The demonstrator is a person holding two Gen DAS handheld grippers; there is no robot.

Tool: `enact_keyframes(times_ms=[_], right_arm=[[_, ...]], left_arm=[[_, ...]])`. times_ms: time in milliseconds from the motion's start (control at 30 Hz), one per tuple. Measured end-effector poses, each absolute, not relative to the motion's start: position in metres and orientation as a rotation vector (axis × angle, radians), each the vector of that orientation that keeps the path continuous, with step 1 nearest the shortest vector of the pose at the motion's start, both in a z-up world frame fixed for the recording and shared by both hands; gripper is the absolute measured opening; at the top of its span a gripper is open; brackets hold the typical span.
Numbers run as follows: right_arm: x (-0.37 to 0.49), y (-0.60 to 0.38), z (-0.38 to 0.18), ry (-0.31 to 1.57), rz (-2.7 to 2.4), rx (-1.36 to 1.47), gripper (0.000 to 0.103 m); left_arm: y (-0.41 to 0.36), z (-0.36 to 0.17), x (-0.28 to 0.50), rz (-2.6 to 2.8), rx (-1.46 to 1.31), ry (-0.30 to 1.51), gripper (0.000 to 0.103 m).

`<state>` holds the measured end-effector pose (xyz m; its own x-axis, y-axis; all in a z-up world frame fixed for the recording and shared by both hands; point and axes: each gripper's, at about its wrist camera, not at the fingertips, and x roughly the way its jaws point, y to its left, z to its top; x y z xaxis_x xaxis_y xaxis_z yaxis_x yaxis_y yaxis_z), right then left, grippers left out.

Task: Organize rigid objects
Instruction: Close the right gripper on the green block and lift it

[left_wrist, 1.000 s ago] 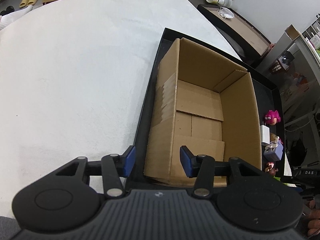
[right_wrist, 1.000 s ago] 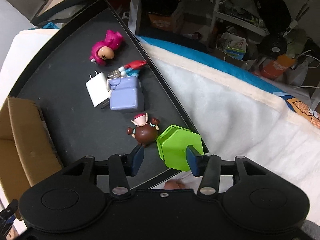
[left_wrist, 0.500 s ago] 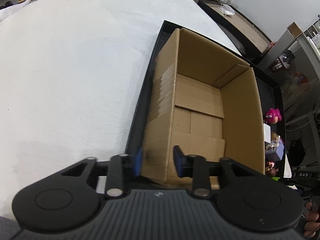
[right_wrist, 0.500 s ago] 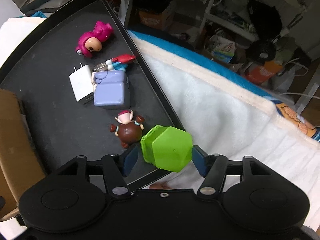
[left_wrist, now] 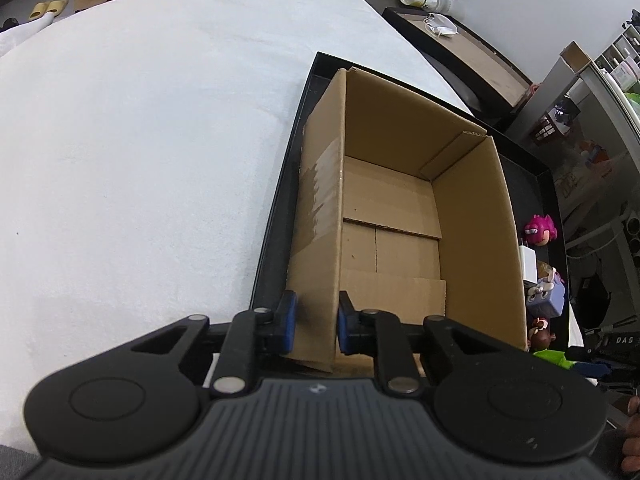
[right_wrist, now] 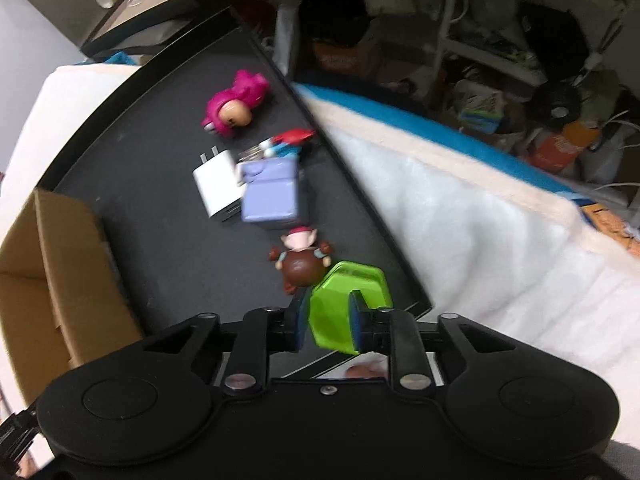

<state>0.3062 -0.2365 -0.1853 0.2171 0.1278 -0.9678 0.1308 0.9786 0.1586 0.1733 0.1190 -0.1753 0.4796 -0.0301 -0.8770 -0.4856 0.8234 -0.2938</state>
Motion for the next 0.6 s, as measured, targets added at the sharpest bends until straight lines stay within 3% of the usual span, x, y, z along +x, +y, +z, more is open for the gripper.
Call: enact_keyframes(times_ms=[33, 167, 600], right_arm=[[0.306, -0.237, -0.184, 1.356, -0.007, 0.225, 0.041], [0.306, -0.237, -0.182, 1.350, -0.017, 0.199, 0.056], [0.313, -0.218, -0.210, 1.412, -0.084, 0.032, 0.060]], left_arm=[[0.119, -0.175, 0.173, 0.296, -0.560, 1.045, 0.019], [0.119, -0.175, 0.173, 0.298, -0.560, 1.045, 0.019], [0.120, -0.178, 0.173, 0.292, -0.567, 1.046, 0.019]])
